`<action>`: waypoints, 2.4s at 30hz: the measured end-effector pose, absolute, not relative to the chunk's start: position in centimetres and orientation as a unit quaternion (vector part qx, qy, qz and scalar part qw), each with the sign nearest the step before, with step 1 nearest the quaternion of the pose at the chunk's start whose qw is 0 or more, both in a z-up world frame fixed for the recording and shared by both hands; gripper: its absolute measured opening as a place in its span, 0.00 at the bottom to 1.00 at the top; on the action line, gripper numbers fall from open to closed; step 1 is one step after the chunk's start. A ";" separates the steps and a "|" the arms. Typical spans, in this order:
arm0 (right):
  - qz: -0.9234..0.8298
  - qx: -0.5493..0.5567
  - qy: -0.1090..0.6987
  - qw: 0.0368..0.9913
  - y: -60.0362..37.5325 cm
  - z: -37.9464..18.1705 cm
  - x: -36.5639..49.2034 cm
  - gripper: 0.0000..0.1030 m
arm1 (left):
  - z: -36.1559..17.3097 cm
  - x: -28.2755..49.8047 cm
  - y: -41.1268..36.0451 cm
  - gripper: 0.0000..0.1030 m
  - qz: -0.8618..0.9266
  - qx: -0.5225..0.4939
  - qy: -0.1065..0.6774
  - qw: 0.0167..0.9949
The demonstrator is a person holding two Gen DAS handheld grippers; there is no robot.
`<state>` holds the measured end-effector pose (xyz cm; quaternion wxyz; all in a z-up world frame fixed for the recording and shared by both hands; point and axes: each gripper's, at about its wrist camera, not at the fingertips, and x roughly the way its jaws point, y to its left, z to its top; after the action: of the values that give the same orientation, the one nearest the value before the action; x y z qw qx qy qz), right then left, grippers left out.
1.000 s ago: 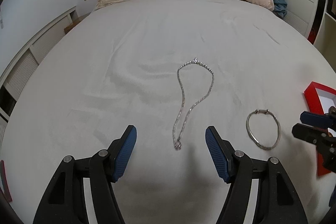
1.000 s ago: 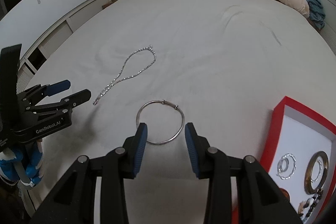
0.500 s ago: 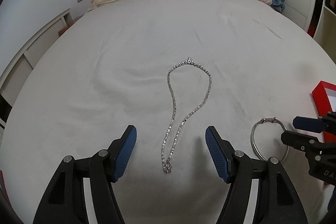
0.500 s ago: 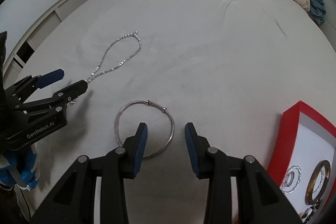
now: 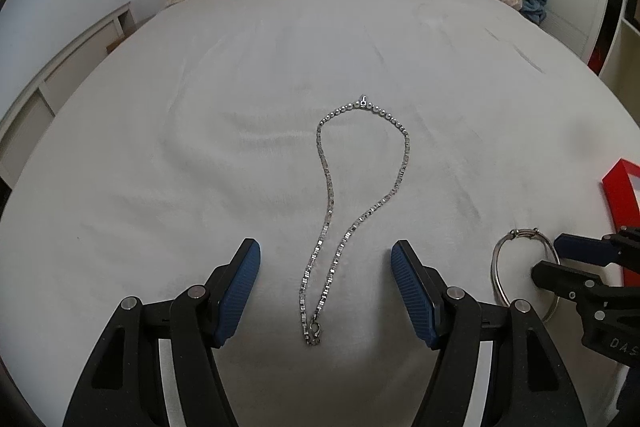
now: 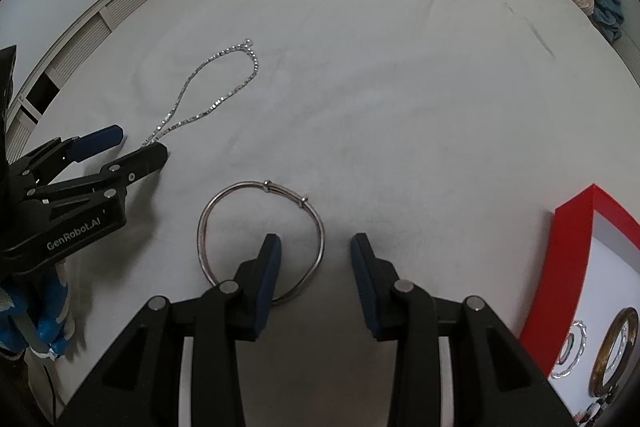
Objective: Organize jewelry
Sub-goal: 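Grasp the chain necklace with the left tool while the right tool grasps the silver cuff bangle, then carry the necklace and bangle into the red box and open both tools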
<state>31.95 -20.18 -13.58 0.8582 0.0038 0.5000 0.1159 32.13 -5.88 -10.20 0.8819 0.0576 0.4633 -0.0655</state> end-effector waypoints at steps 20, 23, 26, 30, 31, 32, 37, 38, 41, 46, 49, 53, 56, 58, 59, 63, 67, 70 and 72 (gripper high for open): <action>0.123 0.002 0.494 0.861 -20.8 -14.0 32.3 0.19 | -11.4 34.4 -4.9 0.51 -0.110 0.033 0.476 0.872; 0.124 0.006 0.493 0.861 -20.8 -14.0 32.6 0.17 | -11.4 34.7 -4.9 0.46 -0.121 0.033 0.477 0.870; 0.124 0.005 0.493 0.861 -20.7 -14.1 32.8 0.15 | -11.5 35.0 -5.1 0.39 -0.131 0.035 0.479 0.867; 0.126 -0.002 0.496 0.859 -20.4 -14.2 33.1 0.14 | -11.4 35.0 -5.8 0.27 -0.150 0.042 0.484 0.861; 0.126 -0.003 0.496 0.859 -20.2 -14.1 33.3 0.14 | -11.4 35.0 -5.8 0.22 -0.155 0.043 0.484 0.860; 0.126 -0.006 0.496 0.859 -20.1 -14.0 33.4 0.13 | -11.3 34.9 -5.9 0.16 -0.159 0.042 0.484 0.859; 0.125 -0.014 0.488 0.864 -19.6 -13.8 33.4 0.08 | -11.1 34.8 -5.8 0.04 -0.151 0.038 0.481 0.863; 0.125 -0.016 0.484 0.866 -19.6 -13.7 33.2 0.07 | -11.0 34.8 -5.9 0.04 -0.148 0.038 0.481 0.863; 0.125 -0.017 0.473 0.872 -19.7 -13.5 32.7 0.05 | -10.7 34.1 -6.2 0.04 -0.138 0.050 0.474 0.868; 0.126 -0.017 0.461 0.878 -19.3 -13.0 31.9 0.05 | -10.1 33.6 -6.2 0.04 -0.120 0.058 0.468 0.874; 0.126 -0.017 0.458 0.880 -19.4 -12.7 31.4 0.05 | -9.5 33.2 -6.5 0.04 -0.114 0.060 0.462 0.877; 0.126 -0.014 0.449 0.885 -20.3 -11.8 30.3 0.05 | -8.6 32.4 -5.9 0.04 -0.110 0.059 0.455 0.882; 0.126 -0.013 0.441 0.888 -20.5 -10.9 29.9 0.05 | -7.8 32.0 -5.7 0.04 -0.107 0.059 0.448 0.886; 0.125 -0.013 0.438 0.890 -20.3 -10.3 29.4 0.05 | -7.2 31.3 -5.4 0.04 -0.103 0.060 0.443 0.889; 0.124 -0.012 0.435 0.892 -20.4 -10.0 29.1 0.05 | -6.9 31.1 -5.4 0.04 -0.101 0.061 0.440 0.890; 0.123 -0.010 0.428 0.895 -20.5 -8.9 28.3 0.05 | -5.7 30.2 -5.1 0.04 -0.098 0.067 0.429 0.896; 0.122 -0.010 0.420 0.899 -20.5 -7.6 27.6 0.05 | -4.3 29.6 -5.3 0.04 -0.098 0.069 0.418 0.900; 0.122 -0.009 0.413 0.902 -20.9 -6.7 27.0 0.05 | -3.3 28.8 -5.5 0.04 -0.097 0.071 0.412 0.903; 0.122 -0.008 0.408 0.905 -21.0 -5.9 26.5 0.05 | -2.6 28.2 -5.5 0.04 -0.098 0.073 0.408 0.905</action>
<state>26.51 -21.04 -5.93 0.9049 -0.0084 0.4077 0.1216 28.21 -5.50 -2.61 0.9049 0.0730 0.4079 -0.0976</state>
